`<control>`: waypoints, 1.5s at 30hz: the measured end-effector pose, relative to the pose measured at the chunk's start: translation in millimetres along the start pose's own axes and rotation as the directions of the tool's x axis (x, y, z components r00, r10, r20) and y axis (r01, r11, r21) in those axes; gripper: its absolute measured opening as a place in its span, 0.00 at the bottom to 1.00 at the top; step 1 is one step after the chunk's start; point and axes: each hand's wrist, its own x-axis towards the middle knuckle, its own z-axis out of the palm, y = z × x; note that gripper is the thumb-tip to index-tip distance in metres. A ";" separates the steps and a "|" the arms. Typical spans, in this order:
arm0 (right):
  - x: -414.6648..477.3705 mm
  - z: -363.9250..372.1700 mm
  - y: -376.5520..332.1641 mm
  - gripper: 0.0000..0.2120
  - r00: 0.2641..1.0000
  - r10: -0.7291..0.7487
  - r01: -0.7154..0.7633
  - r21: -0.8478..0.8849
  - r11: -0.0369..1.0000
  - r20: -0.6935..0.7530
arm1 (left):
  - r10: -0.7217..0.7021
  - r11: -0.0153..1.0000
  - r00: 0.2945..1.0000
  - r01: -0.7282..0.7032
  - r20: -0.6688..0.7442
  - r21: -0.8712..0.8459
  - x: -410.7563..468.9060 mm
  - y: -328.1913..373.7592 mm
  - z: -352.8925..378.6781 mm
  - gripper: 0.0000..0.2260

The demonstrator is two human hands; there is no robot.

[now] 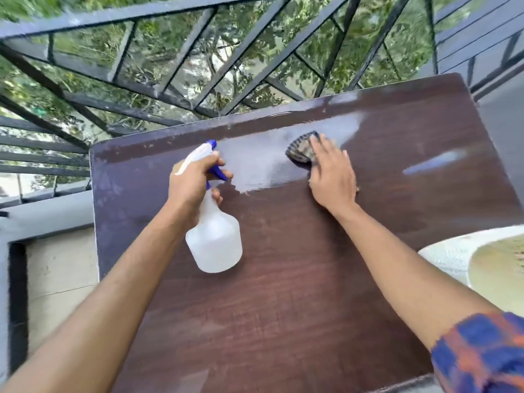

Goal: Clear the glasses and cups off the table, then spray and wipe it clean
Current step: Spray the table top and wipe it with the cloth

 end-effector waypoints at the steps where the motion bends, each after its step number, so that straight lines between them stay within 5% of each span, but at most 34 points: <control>1: 13.2 -1.7 0.5 0.31 0.998 0.054 -0.054 -0.003 0.999 -0.021 | -0.002 1.000 1.000 0.002 0.006 0.001 -0.8 -1.3 3.4 0.07; 6: 35.7 11.6 -45.3 0.35 0.979 0.205 -0.205 0.019 0.979 -0.009 | 0.001 1.000 1.000 -0.001 0.014 0.009 -6.3 -7.2 17.3 0.07; 11: -63.2 15.1 -54.2 0.30 0.984 -0.164 0.160 0.052 0.986 0.064 | -0.026 0.999 0.999 0.026 0.019 0.020 -8.0 -12.5 25.4 0.14; 13: -103.0 6.9 -32.0 0.29 0.979 -0.196 0.194 0.026 0.981 0.051 | -0.036 0.999 0.999 0.035 0.025 0.030 -9.9 -11.9 26.0 0.11; 19: -90.2 -6.3 4.0 0.29 0.985 0.091 -0.084 0.054 0.995 -0.144 | -0.019 0.999 0.999 0.018 0.032 0.040 -17.2 -4.3 20.9 0.09; 22: -64.3 -5.4 -14.8 0.27 0.967 0.230 -0.198 0.249 0.948 -0.105 | -0.013 0.999 0.999 0.012 0.039 0.038 -22.9 -0.4 15.9 0.10; 24: -49.6 -16.7 -31.4 0.23 0.963 0.266 -0.255 0.462 0.849 0.044 | -0.016 0.999 0.999 0.014 0.052 0.033 -26.4 1.6 12.6 0.09; 27: -40.5 -41.2 -44.7 0.13 0.872 0.260 -0.489 0.757 0.433 0.414 | -0.016 0.999 0.998 0.014 0.062 0.031 -30.0 3.2 8.2 0.09; 28: -41.2 -43.3 -41.0 0.10 0.858 0.249 -0.513 0.768 0.383 0.449 | -0.015 0.999 0.998 0.013 0.065 0.030 -30.7 3.2 6.7 0.09; 30: -44.1 -48.2 -26.9 0.07 0.872 0.314 -0.489 0.622 0.612 0.376 | -0.013 0.999 0.998 0.011 0.067 0.032 -32.3 2.2 4.1 0.09; 32: -49.4 -49.4 -2.8 0.12 0.891 0.435 -0.451 0.368 0.813 0.130 | -0.004 0.999 0.998 0.001 0.066 0.040 -34.5 0.3 2.4 0.09; 36: -71.0 -56.3 -9.8 0.14 0.909 0.382 -0.293 0.398 0.869 -0.165 | 0.005 0.999 0.998 -0.008 0.069 0.050 -37.9 -5.5 0.2 0.09; 39: -83.3 -40.2 -33.3 0.19 0.971 0.170 -0.116 0.292 0.949 -0.167 | -0.006 0.998 0.997 0.001 0.079 0.070 -39.6 -8.6 0.6 0.09; 42: -80.8 -10.6 -48.0 0.32 0.990 0.138 -0.138 0.109 0.984 0.002 | -0.009 0.996 0.997 0.002 0.083 0.088 -40.6 -10.8 2.9 0.09; 45: -74.9 15.5 -60.4 0.33 0.993 0.117 -0.116 -0.047 0.992 0.013 | -0.004 0.994 0.996 -0.006 0.090 0.112 -40.8 -13.0 7.7 0.09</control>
